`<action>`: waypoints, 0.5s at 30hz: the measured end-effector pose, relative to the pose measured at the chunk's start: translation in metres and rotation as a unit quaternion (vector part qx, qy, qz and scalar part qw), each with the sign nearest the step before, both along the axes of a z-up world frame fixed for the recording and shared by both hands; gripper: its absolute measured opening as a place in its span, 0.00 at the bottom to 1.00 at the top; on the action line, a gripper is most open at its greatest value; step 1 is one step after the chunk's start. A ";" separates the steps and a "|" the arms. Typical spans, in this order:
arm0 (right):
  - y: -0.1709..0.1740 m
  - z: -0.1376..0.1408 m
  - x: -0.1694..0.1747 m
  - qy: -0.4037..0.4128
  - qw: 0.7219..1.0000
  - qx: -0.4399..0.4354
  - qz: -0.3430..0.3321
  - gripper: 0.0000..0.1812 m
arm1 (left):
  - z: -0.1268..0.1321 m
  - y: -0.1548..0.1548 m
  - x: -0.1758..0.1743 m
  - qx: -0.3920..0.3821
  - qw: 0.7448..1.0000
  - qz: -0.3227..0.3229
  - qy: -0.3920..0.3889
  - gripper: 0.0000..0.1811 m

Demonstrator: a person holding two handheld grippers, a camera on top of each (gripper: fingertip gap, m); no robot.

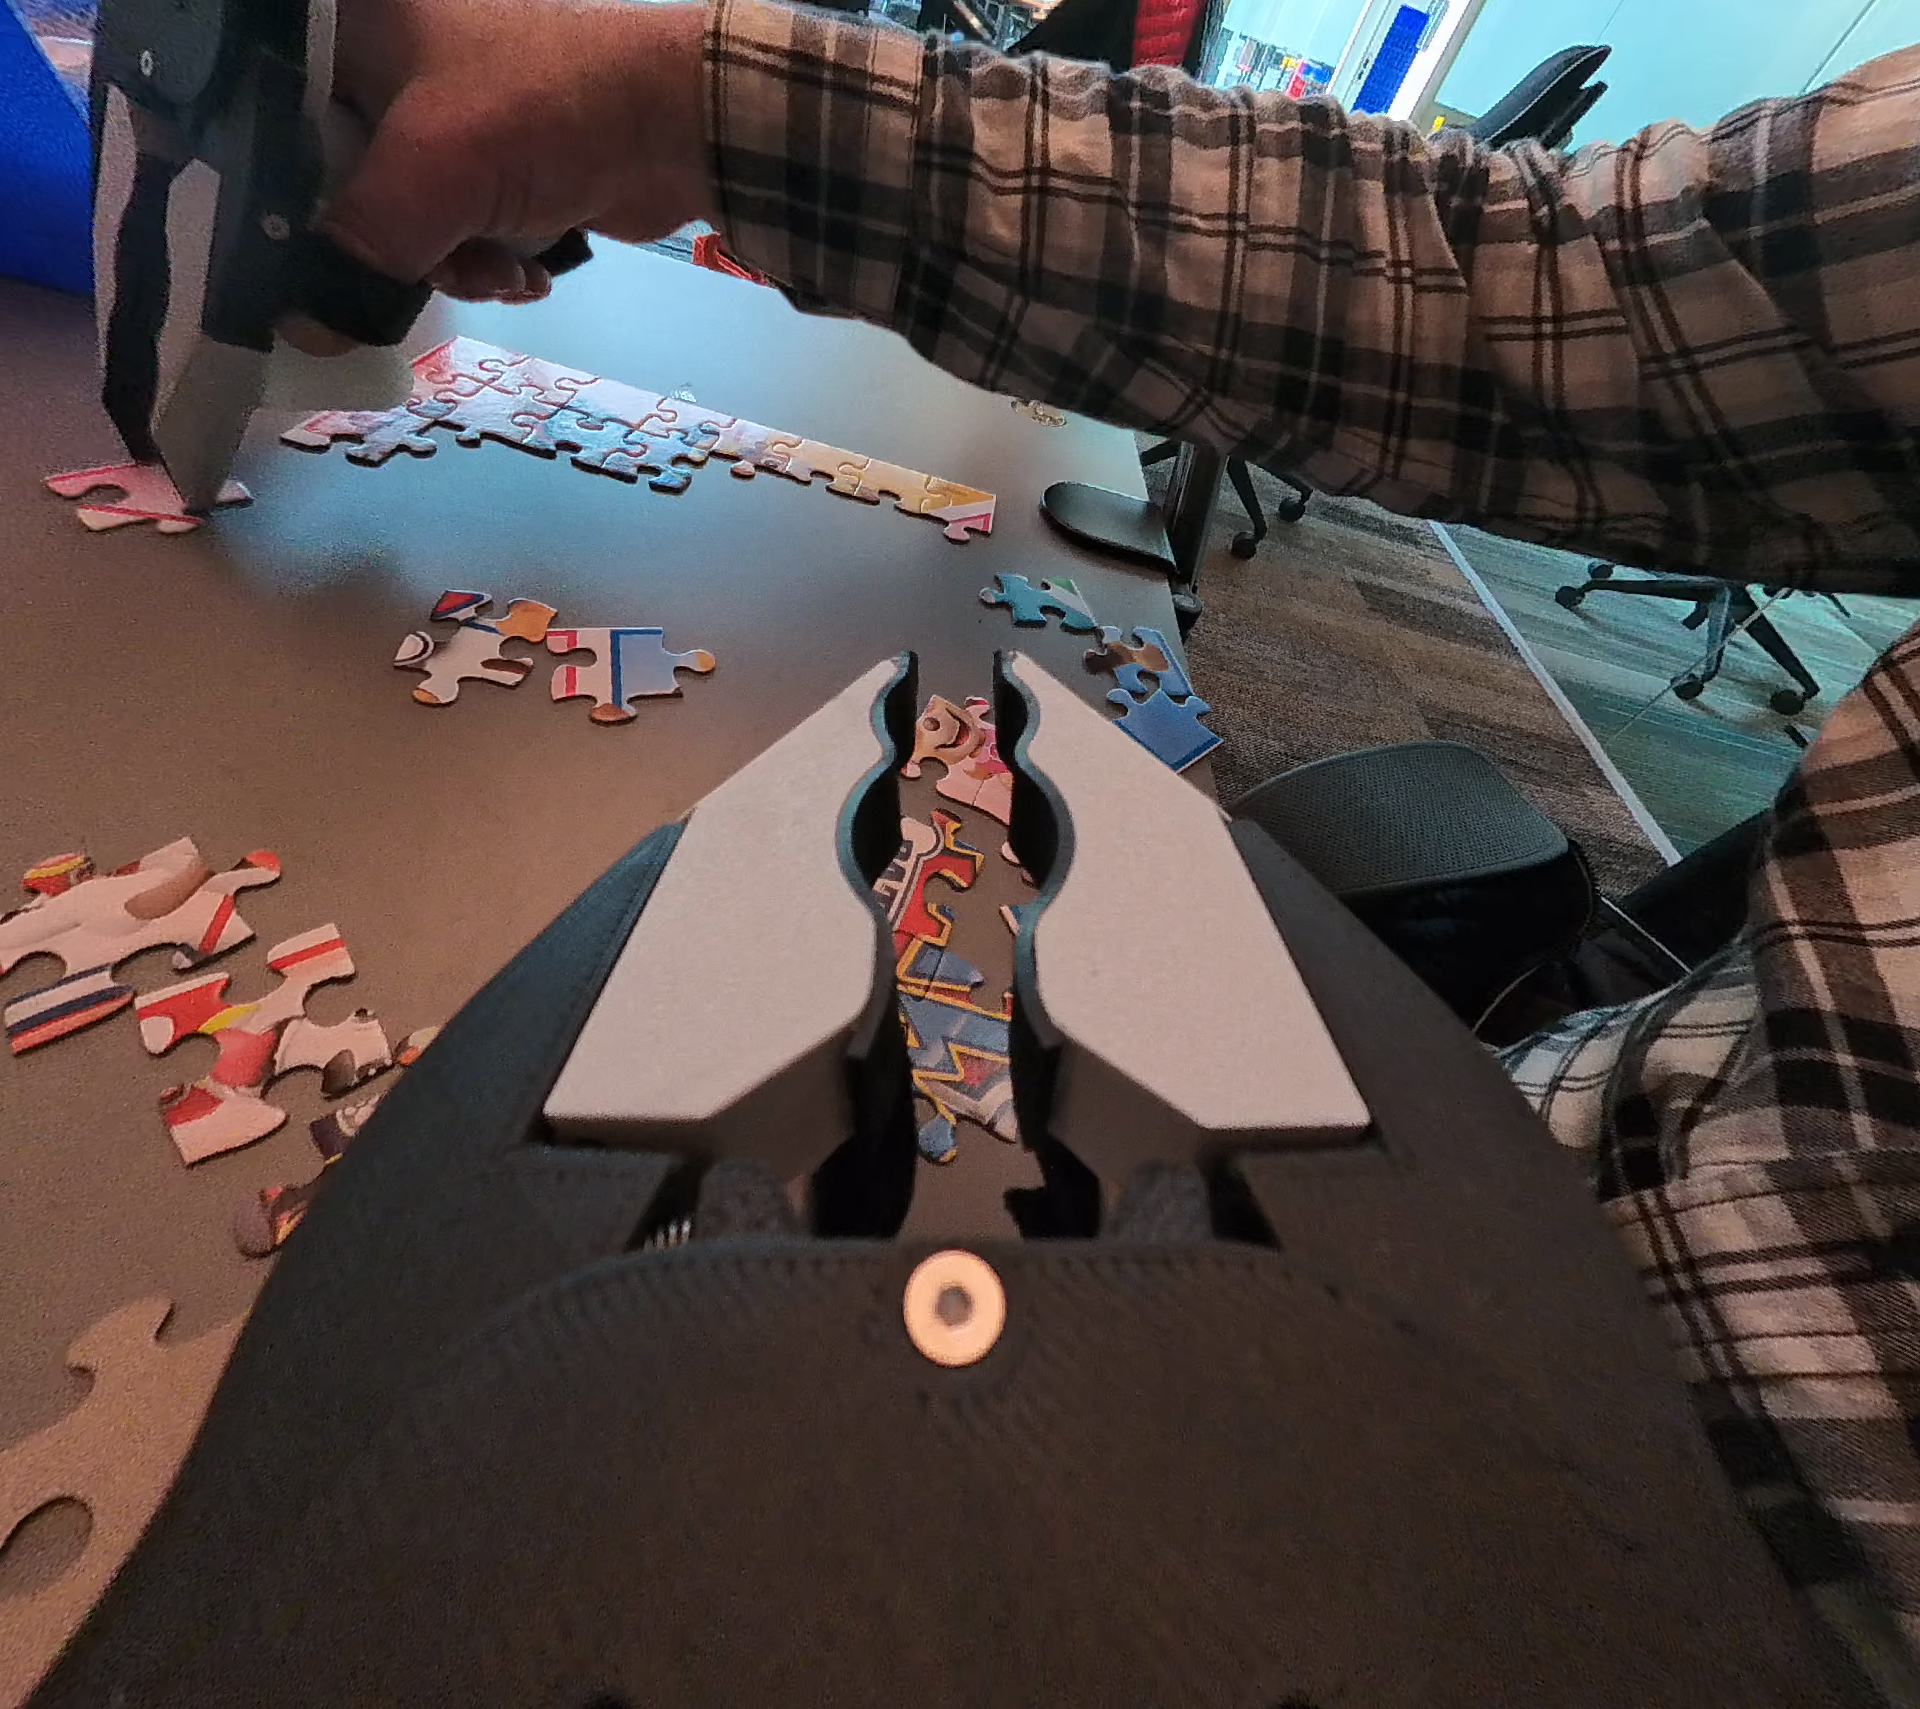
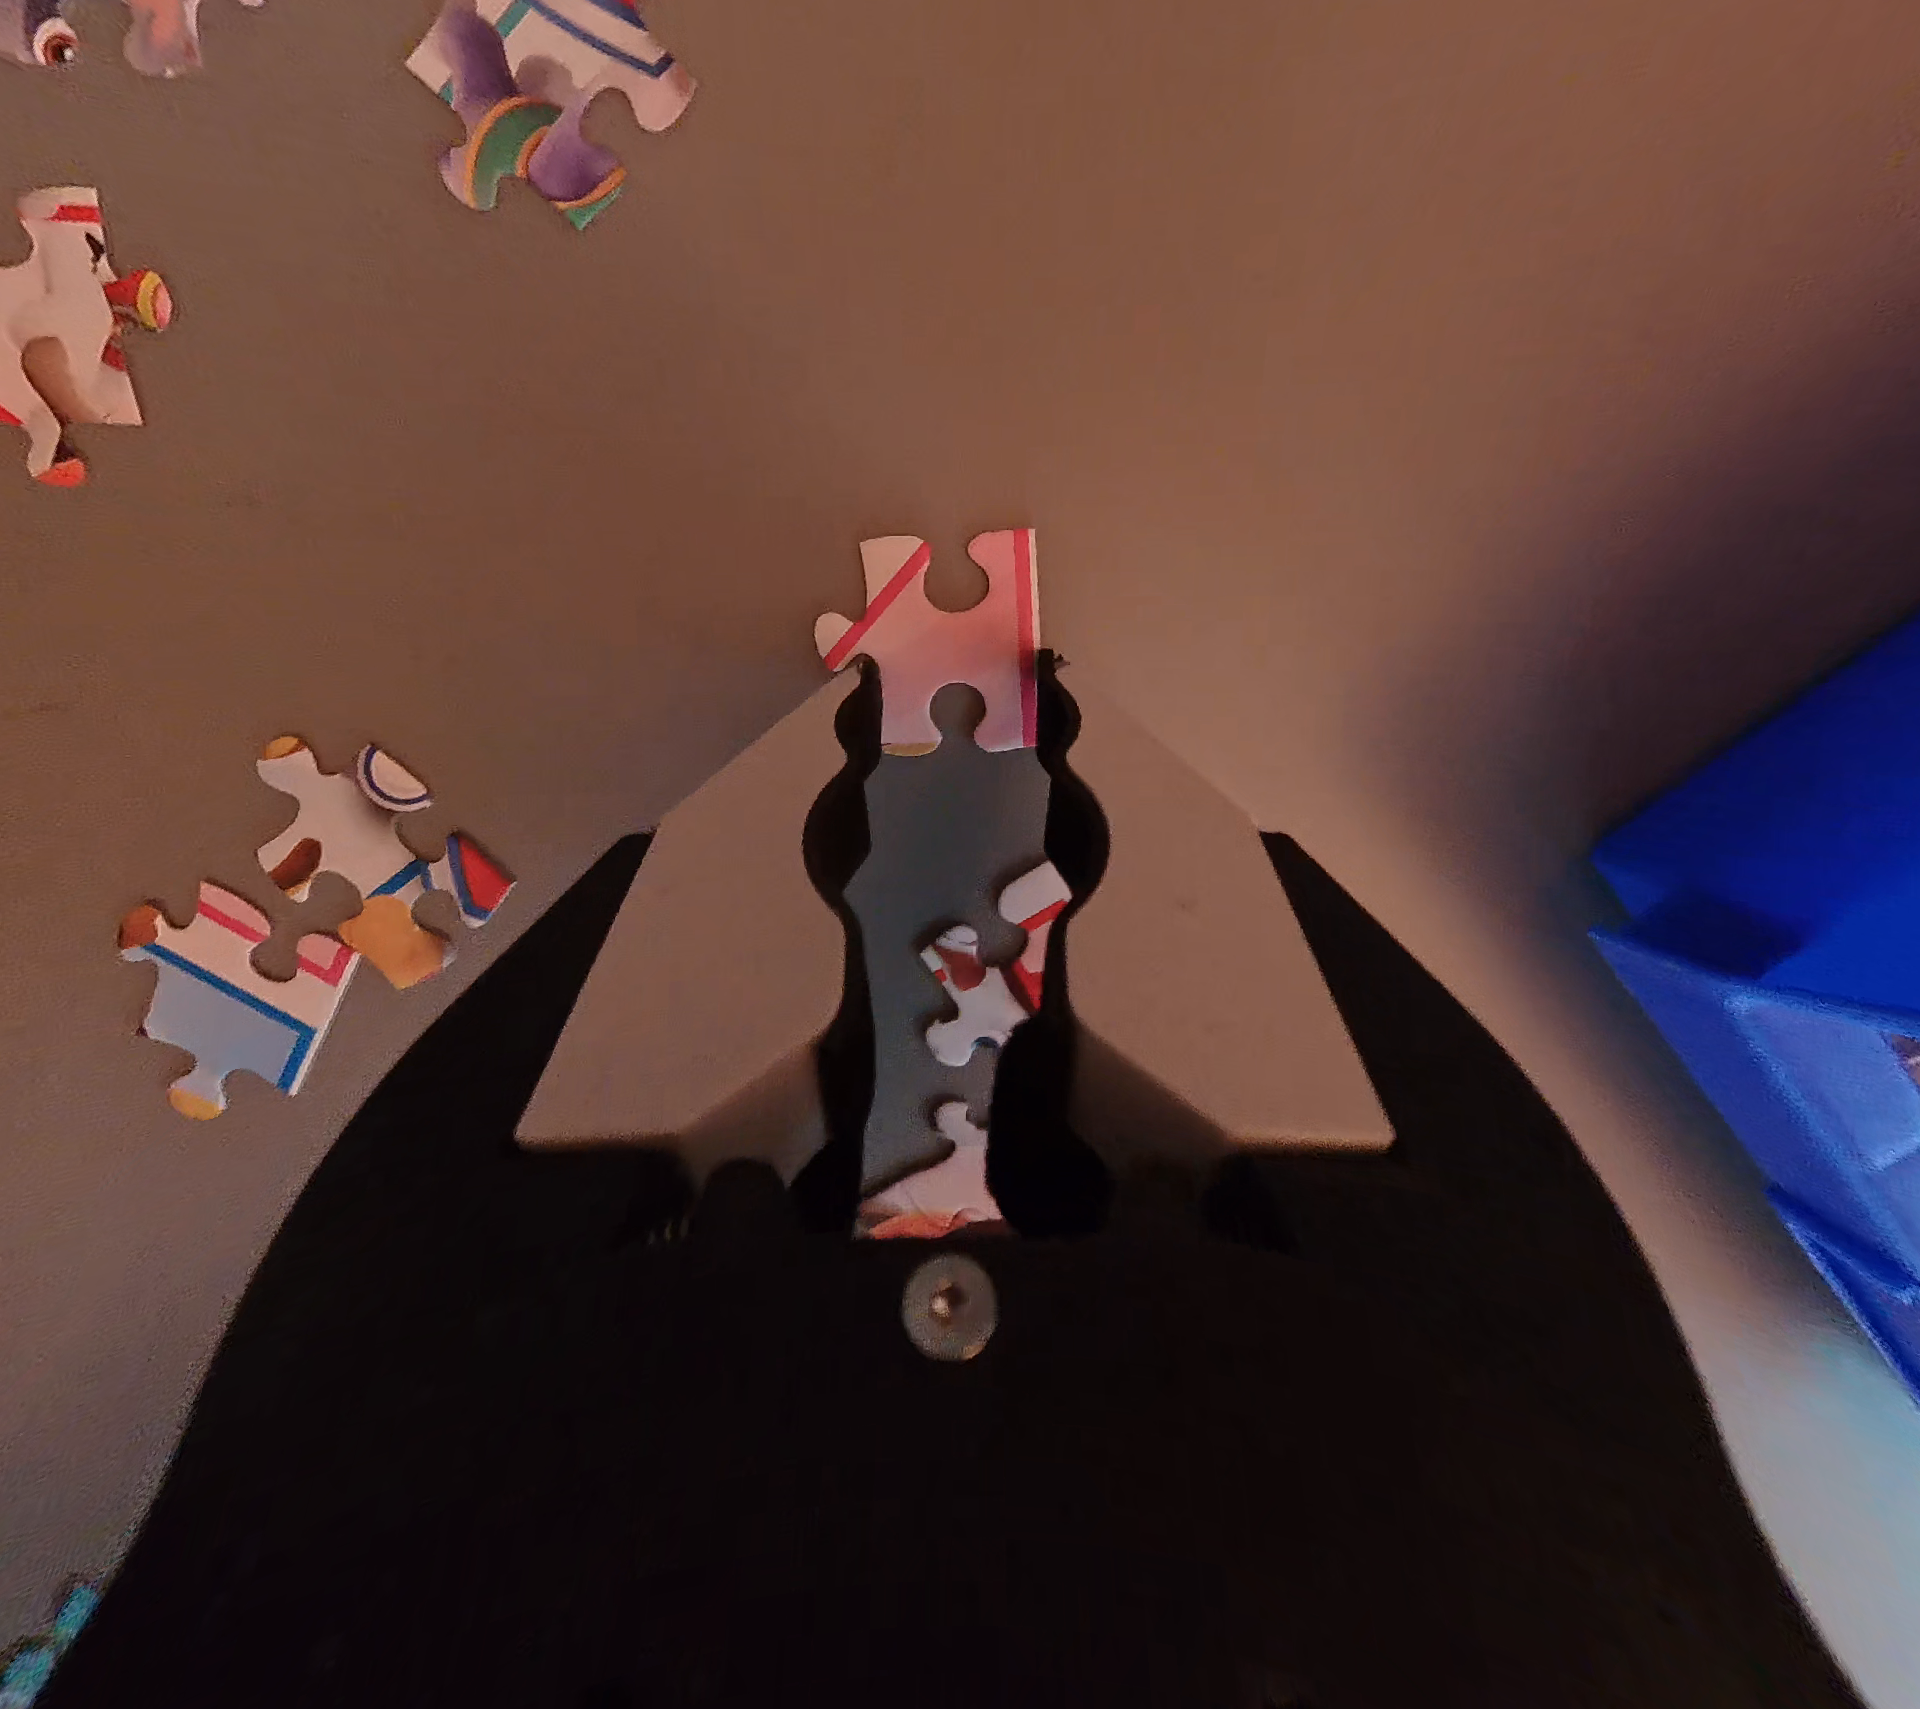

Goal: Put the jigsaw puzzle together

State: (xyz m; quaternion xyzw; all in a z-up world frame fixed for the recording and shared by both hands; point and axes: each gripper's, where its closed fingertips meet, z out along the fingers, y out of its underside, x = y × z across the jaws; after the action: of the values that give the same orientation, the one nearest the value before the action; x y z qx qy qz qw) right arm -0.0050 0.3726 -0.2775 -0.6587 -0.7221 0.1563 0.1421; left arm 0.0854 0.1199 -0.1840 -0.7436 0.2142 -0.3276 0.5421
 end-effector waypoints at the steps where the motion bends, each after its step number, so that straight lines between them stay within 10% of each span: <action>1: -0.002 0.000 0.002 -0.005 1.000 0.000 0.004 0.15 | 0.000 0.000 0.000 0.000 1.000 0.000 0.001 0.07; 15: -0.016 0.032 0.038 0.026 0.998 0.023 0.057 0.15 | -0.002 0.000 0.001 -0.003 1.000 -0.001 0.003 0.07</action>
State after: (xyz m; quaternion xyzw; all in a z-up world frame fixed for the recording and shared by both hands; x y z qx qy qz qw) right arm 0.0327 0.3561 -0.2451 -0.6089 -0.7580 0.1642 0.1667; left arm 0.0859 0.1200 -0.1859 -0.7456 0.2156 -0.3267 0.5394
